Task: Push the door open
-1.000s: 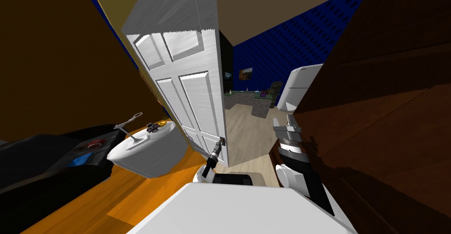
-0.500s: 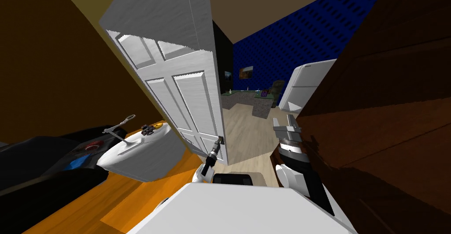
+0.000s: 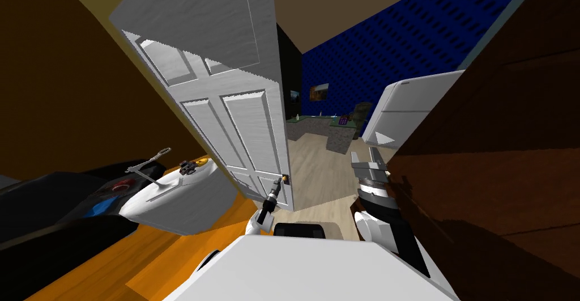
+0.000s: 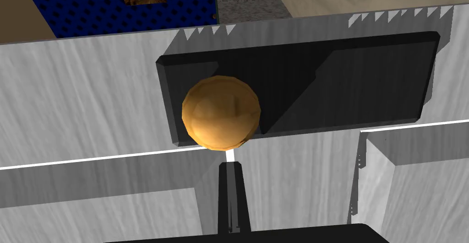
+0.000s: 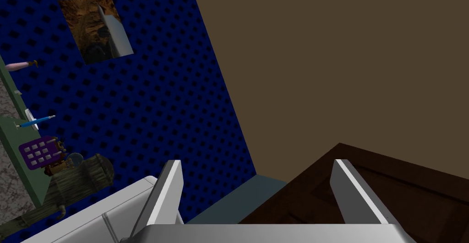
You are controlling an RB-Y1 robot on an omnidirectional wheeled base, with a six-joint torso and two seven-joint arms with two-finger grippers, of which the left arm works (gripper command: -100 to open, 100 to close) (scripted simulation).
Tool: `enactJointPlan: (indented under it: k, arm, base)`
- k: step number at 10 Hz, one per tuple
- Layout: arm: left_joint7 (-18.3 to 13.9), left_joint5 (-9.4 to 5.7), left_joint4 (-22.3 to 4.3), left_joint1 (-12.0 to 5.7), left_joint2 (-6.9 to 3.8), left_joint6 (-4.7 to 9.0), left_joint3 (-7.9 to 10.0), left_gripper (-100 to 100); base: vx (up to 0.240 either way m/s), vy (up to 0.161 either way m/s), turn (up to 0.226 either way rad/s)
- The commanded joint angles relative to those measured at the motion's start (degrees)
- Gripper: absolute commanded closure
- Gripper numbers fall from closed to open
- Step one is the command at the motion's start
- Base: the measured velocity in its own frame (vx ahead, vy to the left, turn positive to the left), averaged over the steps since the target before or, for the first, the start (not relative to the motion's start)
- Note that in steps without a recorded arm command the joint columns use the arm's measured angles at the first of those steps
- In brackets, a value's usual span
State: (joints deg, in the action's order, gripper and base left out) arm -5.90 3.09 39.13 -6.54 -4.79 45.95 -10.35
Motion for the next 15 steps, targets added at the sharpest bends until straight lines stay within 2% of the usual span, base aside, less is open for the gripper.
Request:
enactJointPlan:
  k: [1,4,6,7,11,15]
  arm:
    - [-0.1,-0.27,0.3,0.02,0.07,-0.41,0.23,-100]
    - [-0.2,-0.57,0.7,0.05,0.40,-0.87,0.48,-100]
    - [-0.3,-0.90,1.1,0.08,1.09,-1.37,0.75,-100]
    - [-0.2,-0.79,1.0,0.13,0.86,-1.23,0.66,-100]
    - [0.2,-0.99,0.6,0.24,0.65,-0.47,1.16,-100]
    - [0.7,-1.18,0.2,0.33,1.12,0.37,1.68,-100]
  base:
    - [-0.144,-0.036,0.096]
    - [-0.220,-0.048,0.055]
    - [-0.264,-0.060,0.076]
    - [-0.108,-0.035,0.015]
    - [0.164,-0.037,-0.025]
    - [0.231,-0.048,-0.027]
